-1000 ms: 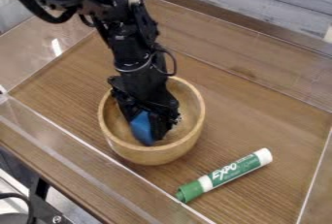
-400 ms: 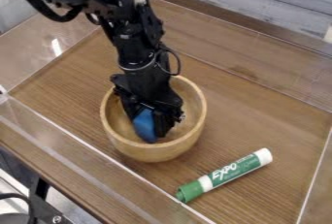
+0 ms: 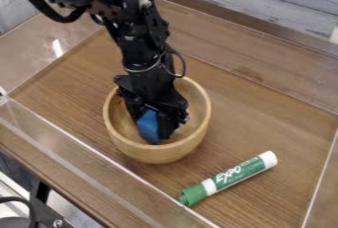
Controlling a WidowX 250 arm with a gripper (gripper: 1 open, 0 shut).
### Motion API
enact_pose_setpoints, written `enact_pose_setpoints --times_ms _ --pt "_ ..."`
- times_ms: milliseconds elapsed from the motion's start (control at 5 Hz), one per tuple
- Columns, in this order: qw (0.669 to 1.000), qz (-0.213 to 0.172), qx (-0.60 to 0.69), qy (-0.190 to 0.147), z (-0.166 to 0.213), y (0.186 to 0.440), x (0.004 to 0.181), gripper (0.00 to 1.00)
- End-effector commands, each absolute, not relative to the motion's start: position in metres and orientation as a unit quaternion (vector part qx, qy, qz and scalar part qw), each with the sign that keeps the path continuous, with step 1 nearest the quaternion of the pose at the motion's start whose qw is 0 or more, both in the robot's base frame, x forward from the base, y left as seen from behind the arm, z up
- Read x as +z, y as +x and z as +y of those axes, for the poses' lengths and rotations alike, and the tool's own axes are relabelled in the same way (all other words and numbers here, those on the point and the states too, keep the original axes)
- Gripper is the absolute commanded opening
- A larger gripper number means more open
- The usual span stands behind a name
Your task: Remove the blue block from inside the brown bowl and put it on the table
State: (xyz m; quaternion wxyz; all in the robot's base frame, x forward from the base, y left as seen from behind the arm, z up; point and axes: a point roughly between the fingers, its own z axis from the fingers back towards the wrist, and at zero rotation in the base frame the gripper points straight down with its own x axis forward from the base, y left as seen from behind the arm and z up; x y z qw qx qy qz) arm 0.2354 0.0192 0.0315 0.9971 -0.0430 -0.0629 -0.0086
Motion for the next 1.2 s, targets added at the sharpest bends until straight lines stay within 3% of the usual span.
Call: enact_pose_setpoints --times_ms 0,400,1000 --pt "0.997 -0.069 -0.009 -0.036 0.019 0.238 0.030 0.00" --pt "0.997 -0.067 0.001 -0.030 0.018 0.235 0.027 0.00" --pt "0.998 -0.065 -0.002 -0.027 0.015 0.236 0.039 0.00"
